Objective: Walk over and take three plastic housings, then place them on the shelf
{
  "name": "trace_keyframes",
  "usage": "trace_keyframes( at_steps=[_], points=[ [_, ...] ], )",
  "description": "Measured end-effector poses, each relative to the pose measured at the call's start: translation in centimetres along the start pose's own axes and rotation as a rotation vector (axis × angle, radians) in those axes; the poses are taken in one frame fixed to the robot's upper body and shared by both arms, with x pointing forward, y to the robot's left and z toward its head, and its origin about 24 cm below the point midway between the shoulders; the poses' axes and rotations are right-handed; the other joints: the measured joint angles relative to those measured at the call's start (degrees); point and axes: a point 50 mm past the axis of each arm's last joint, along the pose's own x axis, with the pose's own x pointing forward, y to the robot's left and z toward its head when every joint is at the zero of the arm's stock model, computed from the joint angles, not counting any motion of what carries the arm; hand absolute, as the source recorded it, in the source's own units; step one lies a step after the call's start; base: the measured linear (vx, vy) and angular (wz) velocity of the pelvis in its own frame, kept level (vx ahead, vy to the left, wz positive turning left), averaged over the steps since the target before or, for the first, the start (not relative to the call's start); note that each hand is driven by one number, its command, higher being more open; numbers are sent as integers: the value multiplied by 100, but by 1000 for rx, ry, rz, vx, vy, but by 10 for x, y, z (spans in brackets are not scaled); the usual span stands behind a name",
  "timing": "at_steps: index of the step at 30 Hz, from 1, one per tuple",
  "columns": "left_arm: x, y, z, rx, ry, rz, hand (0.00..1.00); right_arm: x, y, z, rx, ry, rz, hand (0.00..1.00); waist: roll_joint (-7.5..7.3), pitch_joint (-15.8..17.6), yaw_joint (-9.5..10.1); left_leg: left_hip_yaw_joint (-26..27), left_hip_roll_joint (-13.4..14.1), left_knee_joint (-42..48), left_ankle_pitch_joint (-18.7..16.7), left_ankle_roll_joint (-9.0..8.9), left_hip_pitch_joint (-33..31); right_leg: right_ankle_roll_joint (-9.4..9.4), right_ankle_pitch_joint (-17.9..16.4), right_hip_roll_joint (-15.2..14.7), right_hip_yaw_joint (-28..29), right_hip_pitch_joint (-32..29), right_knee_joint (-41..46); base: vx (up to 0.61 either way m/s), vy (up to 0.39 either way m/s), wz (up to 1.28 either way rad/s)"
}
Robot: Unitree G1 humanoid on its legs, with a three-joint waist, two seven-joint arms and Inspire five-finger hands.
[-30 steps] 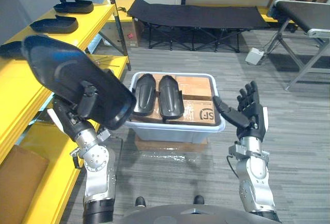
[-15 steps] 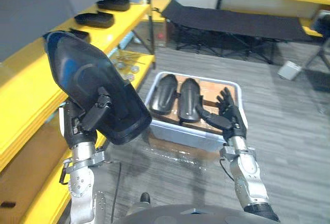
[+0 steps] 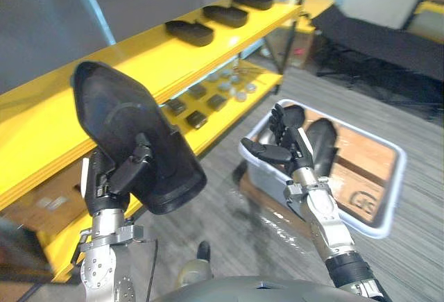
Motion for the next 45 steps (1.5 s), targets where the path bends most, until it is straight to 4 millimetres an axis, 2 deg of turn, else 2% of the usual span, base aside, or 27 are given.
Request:
trace_keyframes(
  at_steps=[1,2,5,6,11,16,18,21,22,23,24,25,26,27,28,29,30,32,35,37,39,40,41,42,43,44,45],
  points=[
    [1,0,1,1,-7,-11,0,-2,2,-2,-12,9,11,100,-14,9,-2,0,-57,-23,4,3,-4,47,-110,-93,163,-86,210,19,132,18],
    [4,-2,2,5,-16,-42,0,-7,1,-4,-3,16,0,100,-64,41,-77,-98,-117,-45,7,14,-3,118,-316,-153,617,-198,501,19,101,38],
    [15,-15,6,-1,-43,-194,0,-27,-10,-7,35,22,-78,100,-247,85,-401,-591,-468,-169,104,117,-17,61,-953,-118,1976,-373,1010,16,16,93],
    [18,-22,7,-11,-49,-256,0,-33,-14,-8,52,22,-109,100,-281,91,-484,-675,-557,-258,186,131,-19,54,-1114,-135,2197,-482,1167,24,-24,79],
    [20,-42,1,-63,-34,-355,0,-44,-16,-12,56,38,-115,100,-310,129,-509,-650,-592,-301,345,74,-102,92,-1139,-196,2181,-611,1351,34,-32,7],
    [16,-45,-4,-105,-13,-306,0,-43,-4,-2,58,-5,-26,100,-339,148,-500,-633,-594,-290,278,26,-90,80,-1189,-202,2191,-616,1382,1,-41,-1],
    [16,-44,-4,-102,-13,-303,0,-42,1,-1,67,-11,-10,100,-422,200,-451,-634,-615,-278,218,30,-19,66,-1264,-238,2177,-535,1371,-8,-3,6],
    [17,-41,-3,-86,-16,-290,0,-41,3,-1,120,-21,-45,100,-699,263,-424,-564,-797,23,31,117,-88,105,-1526,-472,2091,-470,1504,17,28,23],
    [17,-38,-3,-66,-18,-280,0,-41,1,-1,136,-29,-83,100,-846,295,-439,-388,-918,570,-296,323,-227,145,-1612,-619,2068,-372,1542,127,96,29],
    [18,-35,-2,-49,-17,-269,0,-43,-5,-1,143,-41,-134,100,-934,324,-454,-289,-1043,1049,-702,272,-267,131,-1663,-761,2034,-177,1689,156,92,37],
    [19,-32,-4,-36,-15,-240,0,-44,-10,0,137,-54,-164,100,-913,288,-489,-368,-1128,1259,-885,325,-322,-109,-1453,-918,2339,-527,2660,147,122,39],
    [19,-31,-6,-28,-7,-230,0,-45,-13,0,126,-52,-178,100,-858,257,-550,-460,-1128,1273,-914,368,-311,-418,-1220,-934,2553,-805,3181,141,148,50],
    [20,-28,-5,-4,-4,-220,0,-46,-17,-1,121,-50,-207,100,-787,275,-648,-599,-1083,1133,-907,404,-169,-694,-572,-961,2876,-1322,4088,181,151,49],
    [20,-26,-4,19,-5,-208,0,-47,-20,-2,123,-49,-227,100,-744,311,-708,-718,-1019,1014,-915,446,-63,-534,-738,-916,3031,-1562,4415,189,76,40],
    [21,-24,-4,30,-4,-197,0,-47,-20,-1,123,-51,-227,100,-764,305,-716,-779,-1010,950,-926,504,12,-485,-940,-856,3068,-1679,4437,232,34,20],
    [22,-19,-2,45,-8,-164,0,-47,-20,1,121,-67,-224,100,-784,304,-713,-815,-978,845,-951,547,164,-494,-1192,-742,3095,-1887,4225,257,48,5],
    [22,-17,-1,45,-14,-140,0,-46,-21,4,118,-90,-216,100,-780,313,-698,-819,-978,786,-1002,552,324,-533,-1244,-638,3064,-2023,3728,259,58,2],
    [25,-22,-2,13,-22,-128,0,-46,-21,13,114,-130,-216,100,-677,374,-705,-936,-973,817,-1161,569,510,-484,-1207,-473,3134,-2209,2992,236,26,27],
    [27,-42,-4,-58,-27,-182,0,-52,-20,32,73,-212,-225,100,-458,396,-763,-1288,-889,1203,-1587,528,636,-133,-937,-139,3577,-2342,1752,264,-35,66],
    [25,-48,-6,-83,-17,-203,0,-59,-18,41,71,-265,-227,100,-458,370,-766,-1536,-938,1535,-1915,370,686,-118,-787,-97,3744,-2307,1531,320,-176,80],
    [24,-53,-6,-89,-13,-225,0,-66,-17,48,73,-307,-236,100,-694,196,-794,-1681,-1008,1821,-2328,282,671,-236,-720,-72,4111,-2090,1353,361,-306,85],
    [24,-53,-5,-88,-16,-228,0,-69,-18,53,68,-336,-250,100,-829,132,-791,-1274,-773,2083,-2619,141,653,-109,-262,-42,4164,-1851,1196,359,-410,78],
    [21,-53,-8,-107,-6,-205,0,-70,-21,57,52,-353,-254,100,-729,73,-785,-928,-347,2313,-2844,-10,704,-44,-133,74,3911,-1748,1437,344,-398,67],
    [17,-52,-10,-116,8,-189,0,-71,-22,57,44,-352,-253,100,-591,5,-788,-927,-178,2346,-2925,-53,727,-133,-253,183,3809,-1718,1545,354,-314,48],
    [12,-50,-13,-119,29,-171,0,-71,-23,57,51,-354,-246,100,-504,-49,-770,-799,-54,2469,-2659,-268,757,-169,-488,235,3693,-1624,1702,372,-266,50],
    [9,-50,-15,-116,46,-157,0,-71,-25,58,63,-356,-241,100,-410,-49,-796,-711,30,2914,-2462,-295,615,-213,-543,272,3543,-1444,1671,371,-263,52],
    [9,-50,-16,-117,48,-153,0,-71,-26,58,65,-357,-237,100,-354,-31,-785,-692,70,3281,-2352,-234,473,-256,-569,313,3502,-1336,1639,396,-308,50]
  ],
)
